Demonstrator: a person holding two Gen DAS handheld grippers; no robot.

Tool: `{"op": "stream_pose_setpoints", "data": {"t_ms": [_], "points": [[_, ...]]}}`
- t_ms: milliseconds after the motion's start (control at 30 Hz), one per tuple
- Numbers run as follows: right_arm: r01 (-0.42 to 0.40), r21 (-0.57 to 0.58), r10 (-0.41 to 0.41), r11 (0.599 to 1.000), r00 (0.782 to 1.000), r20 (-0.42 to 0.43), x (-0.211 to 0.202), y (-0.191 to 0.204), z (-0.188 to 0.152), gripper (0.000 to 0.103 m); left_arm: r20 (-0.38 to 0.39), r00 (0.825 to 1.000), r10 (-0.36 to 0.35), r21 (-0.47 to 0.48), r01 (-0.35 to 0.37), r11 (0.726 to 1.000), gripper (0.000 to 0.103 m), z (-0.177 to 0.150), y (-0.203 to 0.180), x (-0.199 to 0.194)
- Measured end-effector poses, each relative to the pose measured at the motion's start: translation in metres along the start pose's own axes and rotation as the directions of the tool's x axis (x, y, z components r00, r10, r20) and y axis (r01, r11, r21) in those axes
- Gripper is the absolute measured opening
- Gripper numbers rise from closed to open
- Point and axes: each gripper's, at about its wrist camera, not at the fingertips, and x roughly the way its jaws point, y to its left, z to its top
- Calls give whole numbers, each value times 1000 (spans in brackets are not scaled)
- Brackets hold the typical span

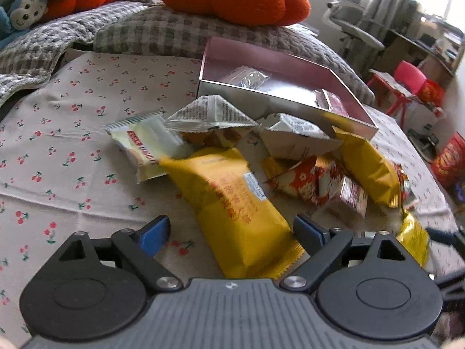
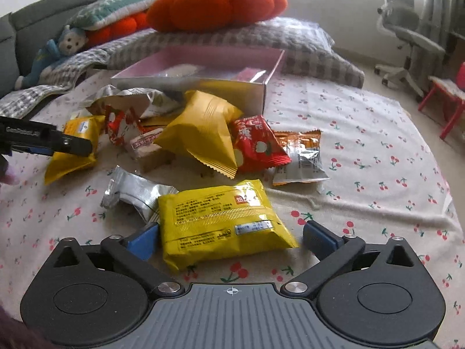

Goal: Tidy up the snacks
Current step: 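Grasp the yellow packet with the left tool while the right tool grasps another yellow packet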

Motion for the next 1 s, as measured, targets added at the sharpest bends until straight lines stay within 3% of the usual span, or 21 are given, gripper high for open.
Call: {"op": "stream_pose_setpoints", "data": {"t_ms": [200, 400, 733, 833, 1000], "points": [[0, 2, 0, 1000, 999, 41, -1, -1, -5, 103, 4, 1000, 16, 3, -16, 1000, 88, -8, 6, -13], [19, 14, -19, 1000, 999, 49, 0, 2, -4, 103, 32, 999, -38, 37, 37, 999, 94, -4, -4, -11], [8, -14, -7, 1000, 998, 61, 6, 8, 1, 102, 42, 999, 5, 60, -8, 998, 87, -2, -17, 8], [-5, -22, 7, 1000, 998, 62, 7, 9, 4, 98, 58, 998, 23, 76, -27, 997, 78, -3, -17, 10], [-16, -33, 19, 999, 998, 66, 3, 13, 8, 86, 78, 996, 52, 95, -60, 994, 52, -1, -16, 9]]}}
